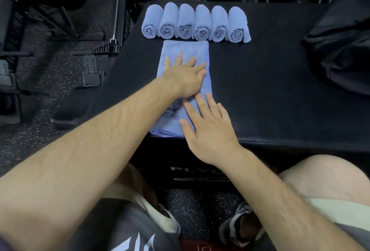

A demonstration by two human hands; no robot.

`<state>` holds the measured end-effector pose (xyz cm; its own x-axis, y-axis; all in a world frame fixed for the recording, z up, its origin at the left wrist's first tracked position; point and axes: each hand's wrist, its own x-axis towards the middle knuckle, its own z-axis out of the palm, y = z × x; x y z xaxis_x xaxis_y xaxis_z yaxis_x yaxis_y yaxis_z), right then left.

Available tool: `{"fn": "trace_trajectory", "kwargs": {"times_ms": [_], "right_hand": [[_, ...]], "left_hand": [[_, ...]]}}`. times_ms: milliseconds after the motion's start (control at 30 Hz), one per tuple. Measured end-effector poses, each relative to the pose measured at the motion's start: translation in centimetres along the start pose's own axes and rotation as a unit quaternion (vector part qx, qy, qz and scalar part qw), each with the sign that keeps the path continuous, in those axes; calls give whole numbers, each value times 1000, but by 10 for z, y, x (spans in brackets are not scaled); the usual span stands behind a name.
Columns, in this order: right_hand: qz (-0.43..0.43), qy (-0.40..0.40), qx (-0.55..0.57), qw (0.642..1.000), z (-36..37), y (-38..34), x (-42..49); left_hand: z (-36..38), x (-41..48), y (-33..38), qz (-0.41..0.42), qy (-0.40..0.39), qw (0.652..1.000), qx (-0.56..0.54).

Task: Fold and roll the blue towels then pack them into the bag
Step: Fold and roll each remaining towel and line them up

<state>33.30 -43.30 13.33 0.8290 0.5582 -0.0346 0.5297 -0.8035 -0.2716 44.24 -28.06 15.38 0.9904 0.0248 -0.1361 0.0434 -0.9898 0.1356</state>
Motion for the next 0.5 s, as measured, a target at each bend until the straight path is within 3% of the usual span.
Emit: {"fn": "trace_trajectory", "kwargs": {"times_ms": [500], "right_hand": [[-7, 28, 28, 999, 4, 0, -2]], "left_hand": [[20, -83, -5, 50, 40, 993, -96]]}}
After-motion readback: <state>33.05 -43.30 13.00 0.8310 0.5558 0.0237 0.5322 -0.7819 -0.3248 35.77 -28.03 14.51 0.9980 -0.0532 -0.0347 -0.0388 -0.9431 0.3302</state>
